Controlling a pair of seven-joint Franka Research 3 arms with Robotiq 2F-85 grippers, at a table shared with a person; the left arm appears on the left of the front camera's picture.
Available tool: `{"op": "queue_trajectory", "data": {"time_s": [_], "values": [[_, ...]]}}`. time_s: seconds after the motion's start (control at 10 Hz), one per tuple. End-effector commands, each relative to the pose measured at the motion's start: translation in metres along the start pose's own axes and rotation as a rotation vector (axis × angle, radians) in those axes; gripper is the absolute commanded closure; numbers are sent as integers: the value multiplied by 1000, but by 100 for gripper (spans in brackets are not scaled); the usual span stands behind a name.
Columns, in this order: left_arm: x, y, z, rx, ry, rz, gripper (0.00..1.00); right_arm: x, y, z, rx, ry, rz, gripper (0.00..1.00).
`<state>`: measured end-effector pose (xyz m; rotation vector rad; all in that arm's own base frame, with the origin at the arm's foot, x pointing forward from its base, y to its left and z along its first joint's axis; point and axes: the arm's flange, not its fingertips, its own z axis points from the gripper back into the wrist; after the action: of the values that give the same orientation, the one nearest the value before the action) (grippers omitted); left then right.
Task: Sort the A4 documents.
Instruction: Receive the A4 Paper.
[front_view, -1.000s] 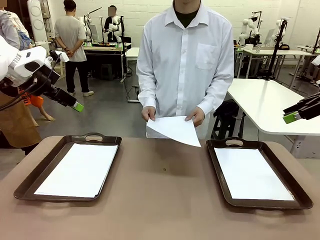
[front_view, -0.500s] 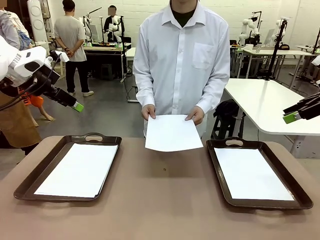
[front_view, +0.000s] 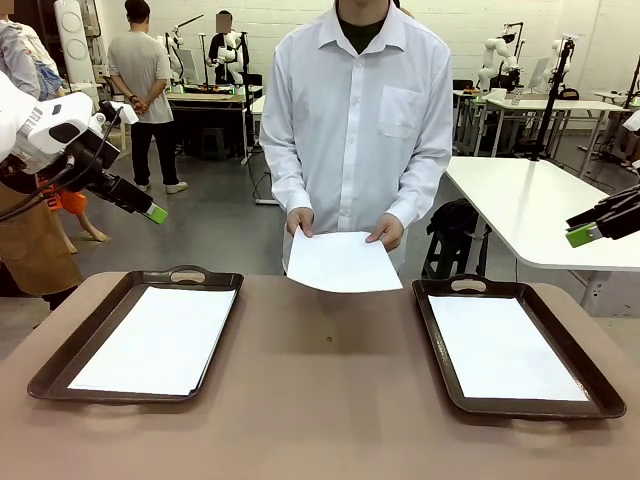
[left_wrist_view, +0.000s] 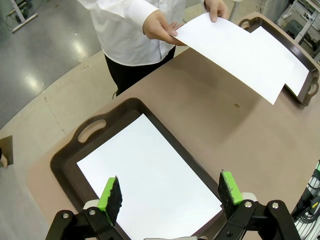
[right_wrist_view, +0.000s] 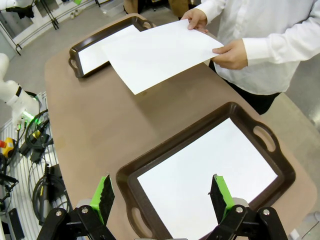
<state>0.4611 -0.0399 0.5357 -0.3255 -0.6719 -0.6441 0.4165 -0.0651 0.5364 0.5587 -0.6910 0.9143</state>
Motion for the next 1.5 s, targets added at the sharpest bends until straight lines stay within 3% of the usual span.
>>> {"op": "queue_trajectory", "data": {"time_s": [0.0,1.4], "values": [[-1,1,1,-9,-4,-2,0,-1,1,-2,3,0,10,0],[-1,1,1,-9,-4,-2,0,-1,1,-2,3,0,10,0]]}}
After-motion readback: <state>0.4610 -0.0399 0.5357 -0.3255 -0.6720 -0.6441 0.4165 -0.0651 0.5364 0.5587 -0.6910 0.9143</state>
